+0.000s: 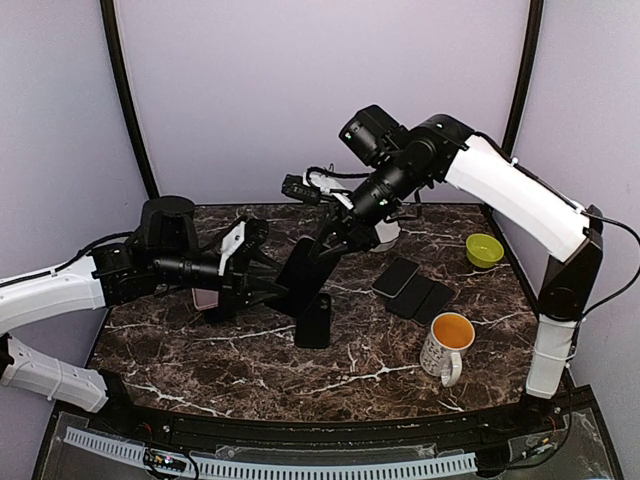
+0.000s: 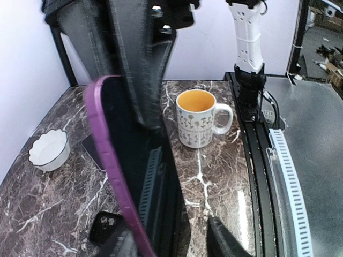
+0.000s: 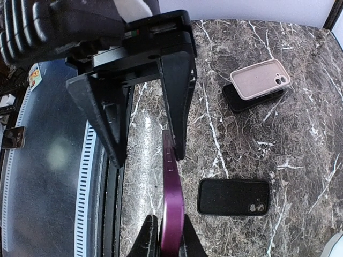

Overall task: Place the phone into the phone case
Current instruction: Pass from the right arm to the left

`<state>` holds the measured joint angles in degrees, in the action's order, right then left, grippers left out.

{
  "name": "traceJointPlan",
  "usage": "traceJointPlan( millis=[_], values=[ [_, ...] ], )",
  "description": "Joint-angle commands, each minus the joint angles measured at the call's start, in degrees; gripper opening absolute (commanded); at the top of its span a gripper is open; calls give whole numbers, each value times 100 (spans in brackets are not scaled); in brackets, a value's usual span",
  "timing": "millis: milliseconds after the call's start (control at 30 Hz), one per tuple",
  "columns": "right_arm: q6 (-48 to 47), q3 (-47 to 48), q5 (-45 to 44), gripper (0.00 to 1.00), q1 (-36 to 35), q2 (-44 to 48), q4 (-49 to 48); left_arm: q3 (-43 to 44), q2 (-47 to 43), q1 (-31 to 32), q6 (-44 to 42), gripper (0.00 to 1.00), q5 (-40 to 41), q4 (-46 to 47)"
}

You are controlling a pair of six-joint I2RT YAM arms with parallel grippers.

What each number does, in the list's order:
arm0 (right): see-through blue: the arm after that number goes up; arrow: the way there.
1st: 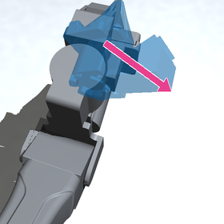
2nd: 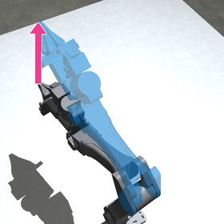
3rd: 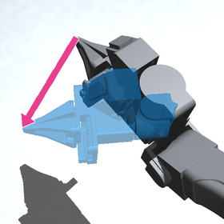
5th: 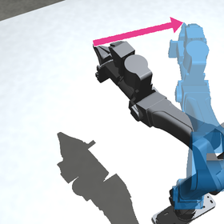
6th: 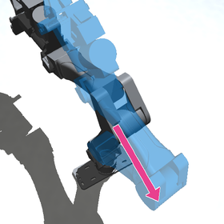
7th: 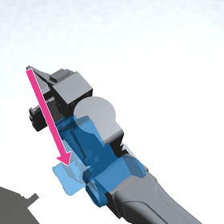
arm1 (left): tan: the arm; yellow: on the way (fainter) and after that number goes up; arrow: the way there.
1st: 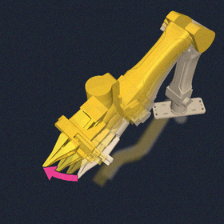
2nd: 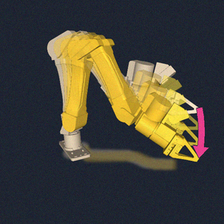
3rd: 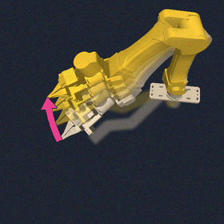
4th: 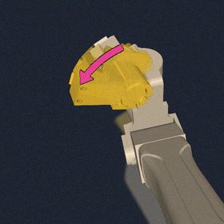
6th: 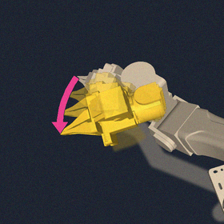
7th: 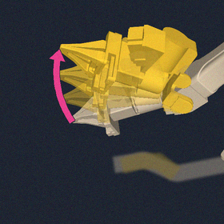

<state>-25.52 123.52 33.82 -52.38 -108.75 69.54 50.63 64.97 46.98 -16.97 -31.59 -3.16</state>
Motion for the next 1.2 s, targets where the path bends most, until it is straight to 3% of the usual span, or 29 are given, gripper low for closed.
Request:
traceJointPlan(
  millis=[0,100,367,433,533,667,700,767,833,900,1000,1100,1167],
  values=[
    [-190,122,105,0,-26,215,-143,-161,-58,-23,41,37,118,505],
    [-236,10,142,0,-34,321,-211,-175,42,-26,119,32,-3,559],
    [-385,-141,292,0,-49,511,-264,-107,269,-32,255,31,-194,551],
    [-432,-189,323,0,-53,559,-288,-140,245,-29,262,26,-172,623],
    [-437,-238,316,0,-53,607,-358,-191,191,-24,302,3,-102,706],
    [-258,-372,170,0,-53,717,-665,-239,159,-25,398,0,25,841],
    [-137,-507,30,4,-53,793,-976,-278,149,-23,449,0,128,961],
    [263,-979,-335,28,-45,1051,-1828,-417,81,-27,633,0,515,1338],
    [993,-1768,-931,53,-44,1413,-3188,-665,-42,-27,872,0,1115,1895],
    [1905,-2718,-1545,68,-44,1854,-4826,-1016,-166,-25,1055,0,1700,2533],
    [3551,-4028,-2351,74,-53,2188,-7141,-1545,-292,11,1381,0,2830,3390],
    [4791,-4986,-3575,75,-203,2317,-8568,-1794,-425,50,1434,0,3642,3970],
    [5057,-5483,-4033,75,-452,2281,-9412,-1921,-469,61,1415,0,3968,4186]
  ],
)
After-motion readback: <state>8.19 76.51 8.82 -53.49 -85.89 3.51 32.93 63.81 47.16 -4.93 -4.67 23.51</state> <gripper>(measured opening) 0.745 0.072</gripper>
